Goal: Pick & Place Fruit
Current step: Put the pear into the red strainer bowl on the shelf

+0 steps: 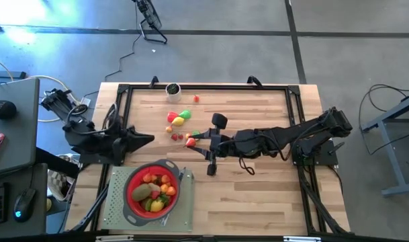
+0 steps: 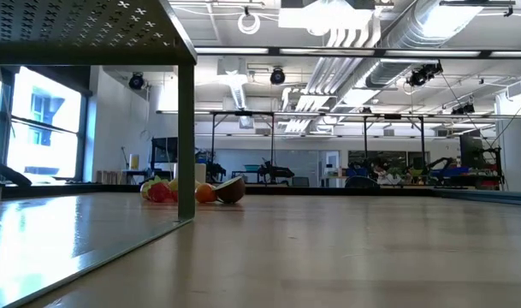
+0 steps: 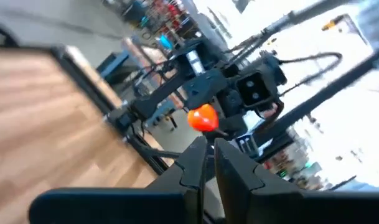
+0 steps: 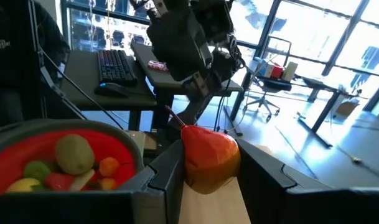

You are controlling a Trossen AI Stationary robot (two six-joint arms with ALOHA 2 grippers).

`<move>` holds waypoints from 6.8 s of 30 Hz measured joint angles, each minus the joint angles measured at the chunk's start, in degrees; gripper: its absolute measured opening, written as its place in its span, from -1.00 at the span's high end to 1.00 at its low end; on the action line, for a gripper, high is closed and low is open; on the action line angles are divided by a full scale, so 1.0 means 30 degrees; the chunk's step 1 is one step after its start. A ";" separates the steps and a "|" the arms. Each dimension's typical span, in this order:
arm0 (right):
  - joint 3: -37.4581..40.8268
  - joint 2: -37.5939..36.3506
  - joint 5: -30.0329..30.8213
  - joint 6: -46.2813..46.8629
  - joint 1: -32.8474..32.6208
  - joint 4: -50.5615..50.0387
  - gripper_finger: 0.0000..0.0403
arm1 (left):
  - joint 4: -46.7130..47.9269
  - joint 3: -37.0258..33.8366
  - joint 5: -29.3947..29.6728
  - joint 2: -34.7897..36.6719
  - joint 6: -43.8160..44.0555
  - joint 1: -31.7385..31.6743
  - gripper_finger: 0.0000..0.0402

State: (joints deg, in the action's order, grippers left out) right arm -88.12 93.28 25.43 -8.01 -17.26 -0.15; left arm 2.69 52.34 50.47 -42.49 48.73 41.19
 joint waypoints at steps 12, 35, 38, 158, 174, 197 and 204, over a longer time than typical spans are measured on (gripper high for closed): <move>0.0000 0.0005 -0.0015 -0.1072 0.0031 -0.0014 0.38 | 0.1520 0.0000 -0.4017 -0.1463 0.4485 -0.4755 0.80; 0.0000 0.0005 -0.0021 -0.1152 0.0182 -0.0452 0.39 | -0.5875 0.0000 -1.3023 -0.5460 0.2109 -0.8116 -0.08; 0.0000 0.0005 0.0037 -0.1152 0.0175 -0.0442 0.37 | -0.6707 0.0000 -1.3001 -0.5744 0.1687 -0.8116 -0.13; 0.0000 -0.3132 -0.1967 0.1766 0.0389 -0.5790 -0.27 | -0.5759 0.0000 -1.6396 -0.4353 0.1348 -0.5926 0.37; 0.0000 -0.3136 -0.0807 0.1602 0.1149 -0.5761 -0.27 | 0.5094 0.3921 -0.8037 -0.5050 0.1253 -0.0116 0.37; 0.0000 -0.3136 -0.1035 0.1740 0.2434 -0.6694 -0.27 | 1.4335 0.5829 -1.1093 -0.8054 0.4051 0.0780 0.36; 0.0000 -0.3136 -0.1158 0.1602 0.2433 -0.6679 -0.27 | 1.4503 0.5828 -1.1821 -0.8054 0.4036 0.0780 0.27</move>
State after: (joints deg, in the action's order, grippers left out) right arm -88.12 83.88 21.96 -3.20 -9.96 -20.18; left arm 46.20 69.82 15.00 -66.65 60.84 43.53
